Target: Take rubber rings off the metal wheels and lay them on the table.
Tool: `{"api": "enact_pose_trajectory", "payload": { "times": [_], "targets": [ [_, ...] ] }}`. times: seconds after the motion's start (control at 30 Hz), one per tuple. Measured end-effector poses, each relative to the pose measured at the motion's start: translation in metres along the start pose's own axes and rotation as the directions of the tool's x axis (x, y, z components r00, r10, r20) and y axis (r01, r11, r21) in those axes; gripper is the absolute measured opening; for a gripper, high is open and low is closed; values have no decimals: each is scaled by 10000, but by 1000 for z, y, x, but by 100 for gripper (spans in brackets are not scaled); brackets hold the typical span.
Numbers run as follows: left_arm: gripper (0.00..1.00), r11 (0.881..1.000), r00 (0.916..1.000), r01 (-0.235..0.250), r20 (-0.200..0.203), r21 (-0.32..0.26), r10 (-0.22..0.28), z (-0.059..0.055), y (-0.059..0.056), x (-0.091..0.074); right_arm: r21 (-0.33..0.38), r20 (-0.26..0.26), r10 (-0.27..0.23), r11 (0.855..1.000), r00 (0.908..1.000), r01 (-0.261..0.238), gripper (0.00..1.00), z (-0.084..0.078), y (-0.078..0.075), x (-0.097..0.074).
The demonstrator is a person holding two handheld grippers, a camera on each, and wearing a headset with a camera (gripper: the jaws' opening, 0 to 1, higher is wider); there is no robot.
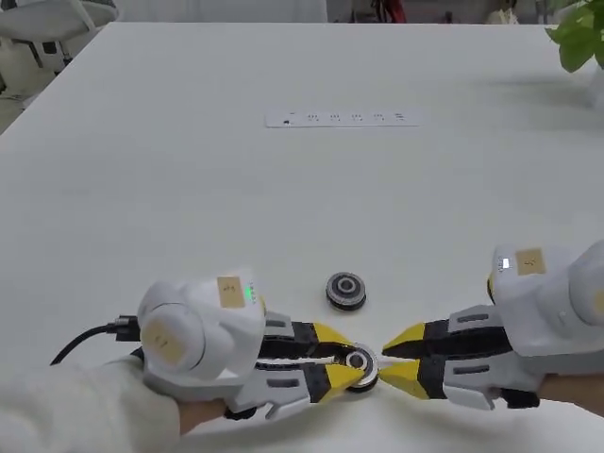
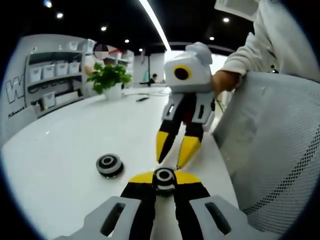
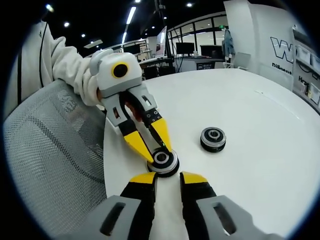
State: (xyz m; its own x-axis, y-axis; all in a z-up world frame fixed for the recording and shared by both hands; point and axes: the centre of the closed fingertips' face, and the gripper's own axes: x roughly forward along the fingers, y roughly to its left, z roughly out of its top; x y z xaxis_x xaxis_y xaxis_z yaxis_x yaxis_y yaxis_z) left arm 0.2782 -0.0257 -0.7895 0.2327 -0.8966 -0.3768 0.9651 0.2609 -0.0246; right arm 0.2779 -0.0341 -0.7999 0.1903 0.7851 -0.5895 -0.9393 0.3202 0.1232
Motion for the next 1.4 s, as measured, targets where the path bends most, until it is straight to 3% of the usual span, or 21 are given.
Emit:
{"api": "enact_pose_trajectory", "payload": {
  "times": [0.3, 1.0, 1.07, 1.4],
  "targets": [
    [14, 10000, 10000, 9, 34, -28, -8, 0, 0, 0, -940, -183, -22, 9956, 9998, 4, 22, 0, 6, 11],
    [14, 10000, 10000, -4, 80, -32, 4, 0, 0, 0, -644, -500, 71, 9979, 9987, -103, 13, -5, 5, 8],
    [14, 10000, 10000, -5, 79, -29, 5, 0, 0, 0, -367, -591, 117, 9992, 9982, -139, 10, -7, 5, 8],
    [14, 10000, 10000, -5, 81, -48, 5, -1, 0, 0, -568, -779, -88, 9984, 9969, 44, 3, -8, 3, 9]
  ]
}}
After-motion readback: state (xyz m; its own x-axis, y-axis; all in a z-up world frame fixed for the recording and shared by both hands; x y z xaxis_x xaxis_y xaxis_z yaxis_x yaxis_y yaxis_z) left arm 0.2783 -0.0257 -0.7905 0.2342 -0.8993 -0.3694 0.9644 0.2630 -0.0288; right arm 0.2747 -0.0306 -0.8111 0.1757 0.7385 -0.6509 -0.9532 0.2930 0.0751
